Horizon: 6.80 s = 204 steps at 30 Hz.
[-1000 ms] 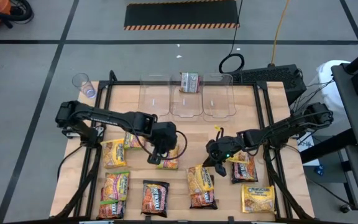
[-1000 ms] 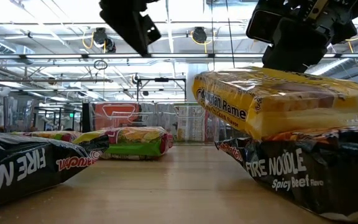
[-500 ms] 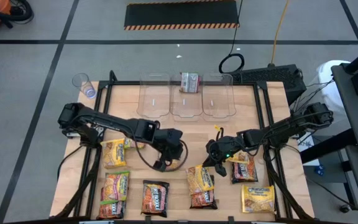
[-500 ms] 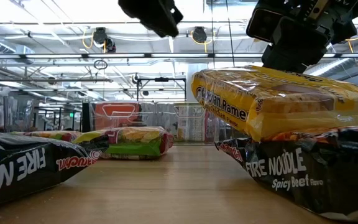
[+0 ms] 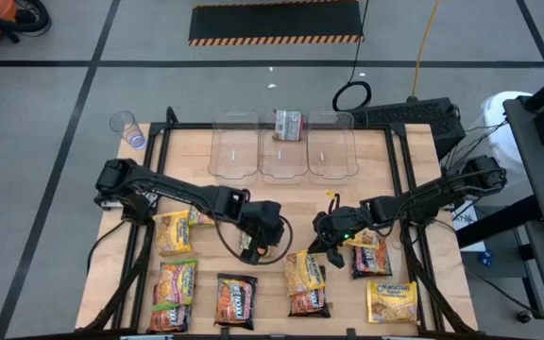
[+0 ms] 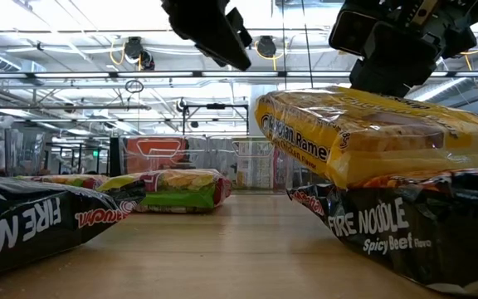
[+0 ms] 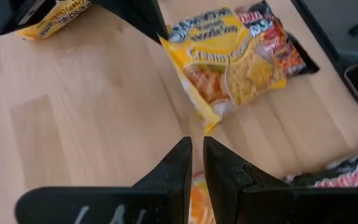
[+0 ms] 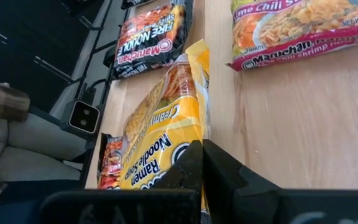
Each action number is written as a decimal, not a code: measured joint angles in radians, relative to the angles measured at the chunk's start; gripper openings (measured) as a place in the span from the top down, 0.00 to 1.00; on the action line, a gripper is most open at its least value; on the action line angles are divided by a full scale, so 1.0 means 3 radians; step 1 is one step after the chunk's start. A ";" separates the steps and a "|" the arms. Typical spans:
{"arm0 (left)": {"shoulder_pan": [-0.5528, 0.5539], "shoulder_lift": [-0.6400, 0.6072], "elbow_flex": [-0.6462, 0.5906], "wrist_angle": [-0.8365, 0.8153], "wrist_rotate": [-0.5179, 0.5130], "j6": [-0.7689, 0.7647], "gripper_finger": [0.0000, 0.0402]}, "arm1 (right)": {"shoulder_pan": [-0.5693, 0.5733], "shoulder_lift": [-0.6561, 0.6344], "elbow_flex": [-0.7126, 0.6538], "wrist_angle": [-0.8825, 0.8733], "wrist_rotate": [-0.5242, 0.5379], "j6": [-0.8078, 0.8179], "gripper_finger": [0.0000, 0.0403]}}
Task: Sort Maruchan noodles
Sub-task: Put the yellow noodle pack into the right transparent bin
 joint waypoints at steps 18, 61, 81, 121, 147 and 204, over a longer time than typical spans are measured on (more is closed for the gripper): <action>-0.0004 -0.0002 -0.0001 0.0017 0.0027 -0.0222 0.88 | 0.0000 0.0000 0.0000 0.0019 0.0001 -0.0009 1.00; -0.0061 0.0419 -0.0003 0.0204 0.0375 0.0629 0.88 | 0.0000 -0.0001 -0.0003 0.0109 0.0001 -0.0048 1.00; -0.0061 0.0522 -0.0003 0.0348 0.0493 0.0572 0.99 | 0.0001 -0.0001 -0.0003 0.0161 -0.0001 -0.0048 1.00; 0.0259 0.0291 -0.0003 0.1076 0.0020 0.0293 1.00 | -0.0021 -0.0943 -0.0001 -0.0495 0.0690 -0.0399 1.00; 0.0583 0.0286 0.0522 0.1400 -0.0154 0.0405 1.00 | -0.0129 -0.1541 -0.0003 -0.0842 0.1318 -0.0718 1.00; 0.1536 0.0471 0.0661 0.1801 -0.0182 0.0002 1.00 | -0.1621 -0.1865 0.0001 -0.0984 0.2272 -0.0989 1.00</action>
